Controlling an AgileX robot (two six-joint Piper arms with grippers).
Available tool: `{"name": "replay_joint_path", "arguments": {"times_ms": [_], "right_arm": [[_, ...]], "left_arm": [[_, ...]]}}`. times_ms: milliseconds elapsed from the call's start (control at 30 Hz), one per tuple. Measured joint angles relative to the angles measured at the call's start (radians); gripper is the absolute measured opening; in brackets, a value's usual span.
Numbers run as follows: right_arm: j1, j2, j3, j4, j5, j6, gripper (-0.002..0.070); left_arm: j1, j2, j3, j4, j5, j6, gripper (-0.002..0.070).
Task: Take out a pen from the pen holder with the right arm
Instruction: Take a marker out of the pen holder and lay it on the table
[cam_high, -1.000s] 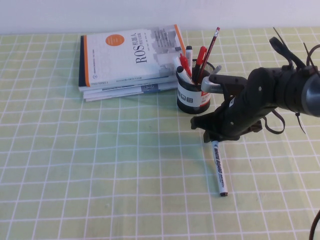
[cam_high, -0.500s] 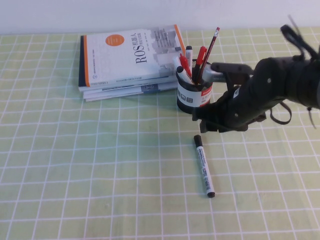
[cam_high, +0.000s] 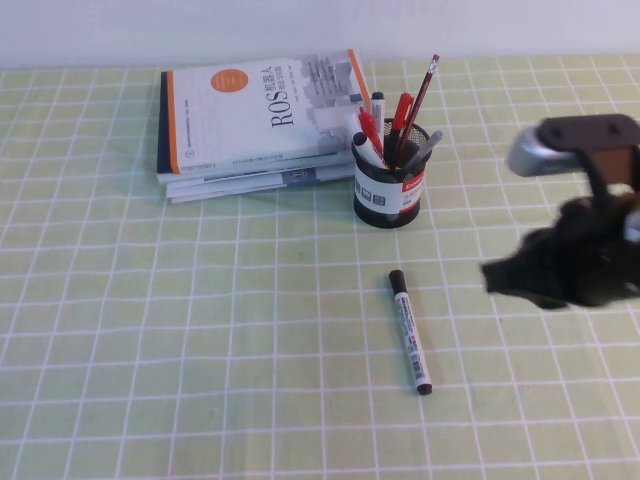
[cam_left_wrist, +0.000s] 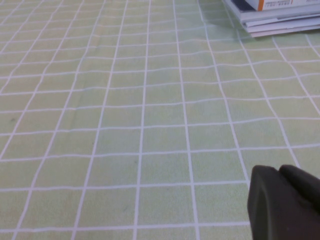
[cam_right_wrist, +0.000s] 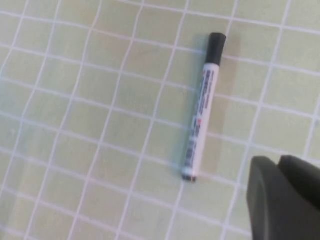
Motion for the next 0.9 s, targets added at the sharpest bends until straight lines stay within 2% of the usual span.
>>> {"name": "replay_joint_path", "arguments": {"times_ms": [300,467,567,700,900], "right_arm": [[0.0,-0.369,0.236,-0.01,0.066,-0.084,-0.0012],[0.0,-0.522,0.309,-0.008,0.192,-0.101,-0.0012],[0.0,-0.589,0.34,-0.021,0.203,-0.103,-0.0012],[0.0,-0.64,0.398,-0.06,0.145,-0.103,-0.0012],[-0.011,-0.684,0.521,-0.126,-0.064,-0.103,-0.0012]], "left_arm": [[0.0,0.0,0.0,0.0,0.0,0.0,-0.0005],[0.0,0.0,0.0,0.0,0.0,0.0,-0.0005],[0.0,0.0,0.0,0.0,0.0,0.0,-0.0005],[0.0,0.0,0.0,0.0,0.0,0.0,-0.0005],[0.0,0.0,0.0,0.0,0.0,0.0,-0.0005]]}}
